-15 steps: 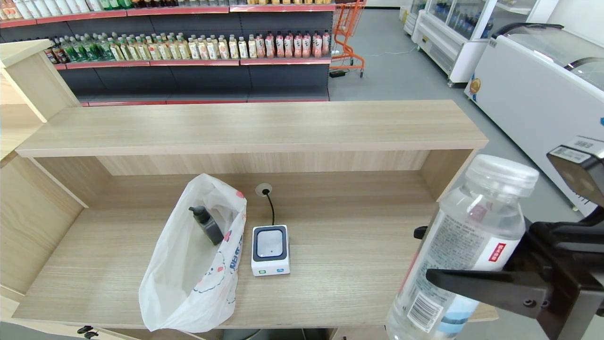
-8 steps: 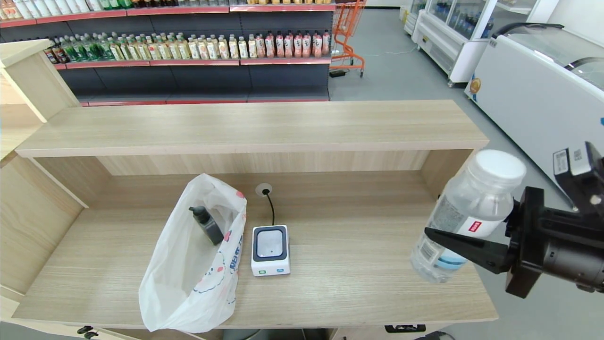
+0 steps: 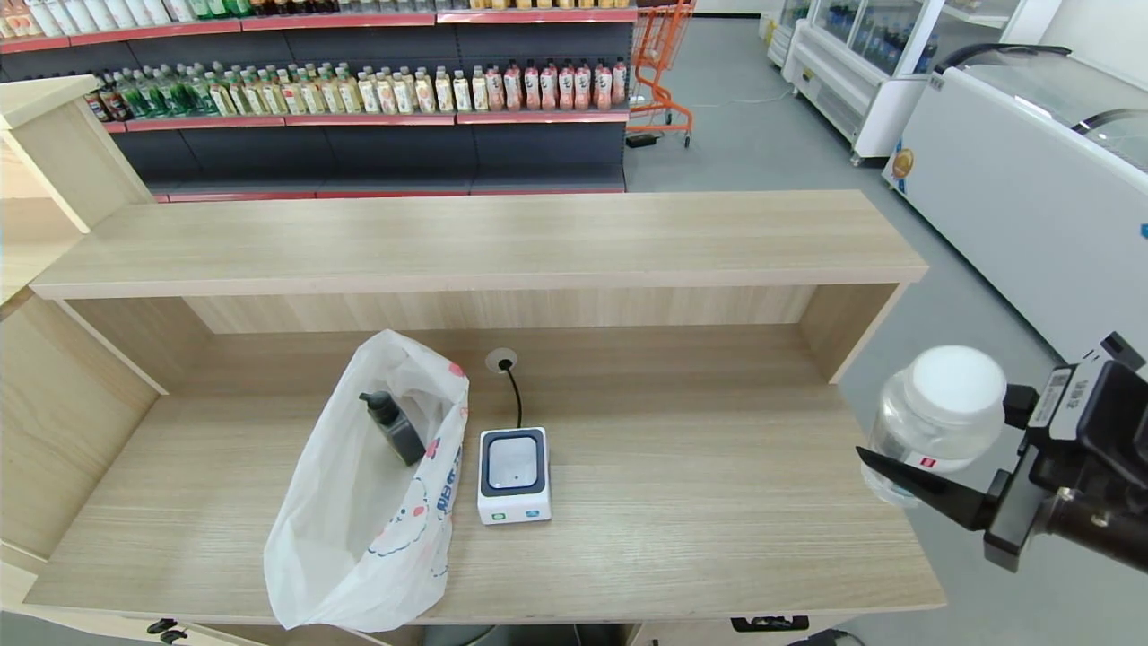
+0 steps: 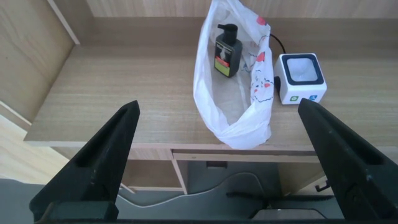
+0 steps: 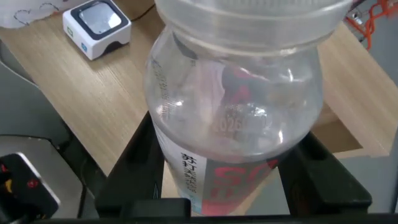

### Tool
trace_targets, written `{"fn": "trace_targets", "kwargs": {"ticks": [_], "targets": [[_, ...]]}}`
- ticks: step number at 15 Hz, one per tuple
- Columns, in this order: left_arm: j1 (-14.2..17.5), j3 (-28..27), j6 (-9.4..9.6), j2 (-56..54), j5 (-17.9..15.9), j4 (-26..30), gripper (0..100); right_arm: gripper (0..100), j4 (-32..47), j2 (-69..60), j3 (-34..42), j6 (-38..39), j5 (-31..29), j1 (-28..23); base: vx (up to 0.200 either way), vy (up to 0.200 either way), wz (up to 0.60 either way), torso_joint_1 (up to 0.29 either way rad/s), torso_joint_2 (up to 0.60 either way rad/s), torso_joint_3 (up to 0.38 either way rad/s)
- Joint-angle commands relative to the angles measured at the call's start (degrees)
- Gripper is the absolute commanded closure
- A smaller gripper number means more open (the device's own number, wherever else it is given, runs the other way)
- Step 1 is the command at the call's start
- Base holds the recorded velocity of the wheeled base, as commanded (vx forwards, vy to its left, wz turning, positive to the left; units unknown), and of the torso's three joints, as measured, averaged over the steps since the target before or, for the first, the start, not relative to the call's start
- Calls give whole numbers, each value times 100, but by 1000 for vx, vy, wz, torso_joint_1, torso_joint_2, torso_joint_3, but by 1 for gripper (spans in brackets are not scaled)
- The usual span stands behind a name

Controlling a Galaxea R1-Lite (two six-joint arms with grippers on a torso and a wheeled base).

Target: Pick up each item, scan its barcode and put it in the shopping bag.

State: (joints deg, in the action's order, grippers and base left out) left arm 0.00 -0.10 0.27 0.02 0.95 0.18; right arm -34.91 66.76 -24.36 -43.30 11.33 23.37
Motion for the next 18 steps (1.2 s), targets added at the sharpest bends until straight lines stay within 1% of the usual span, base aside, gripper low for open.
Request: {"fn": "trace_targets", "kwargs": {"ticks": [1,4,8,13,16,18], "targets": [[0,1,0,-2,2,-1,0,100,2,189,-210,-196,133,-34,0,0,0,0,0,0],[0,10,26,-2,2,-1,0,100,-7,338,-315,-319,151,-43,0,0,0,0,0,0],[0,1,0,-2,2,-1,0,100,-7,338,-315,-407,151,-52,0,0,0,0,0,0],[0,1,-9,-2,2,-1,0,100,2,321,-368,-460,239,-69,0,200,0,-2,1,0],[0,1,-9,-2,2,-1,0,100,2,540,-465,-460,748,-588,0,200,0,2,2,2],[0,1,-9,-2,2,-1,0,100,-7,892,-667,-478,1293,-1027,0,200,0,-2,5,0]]}}
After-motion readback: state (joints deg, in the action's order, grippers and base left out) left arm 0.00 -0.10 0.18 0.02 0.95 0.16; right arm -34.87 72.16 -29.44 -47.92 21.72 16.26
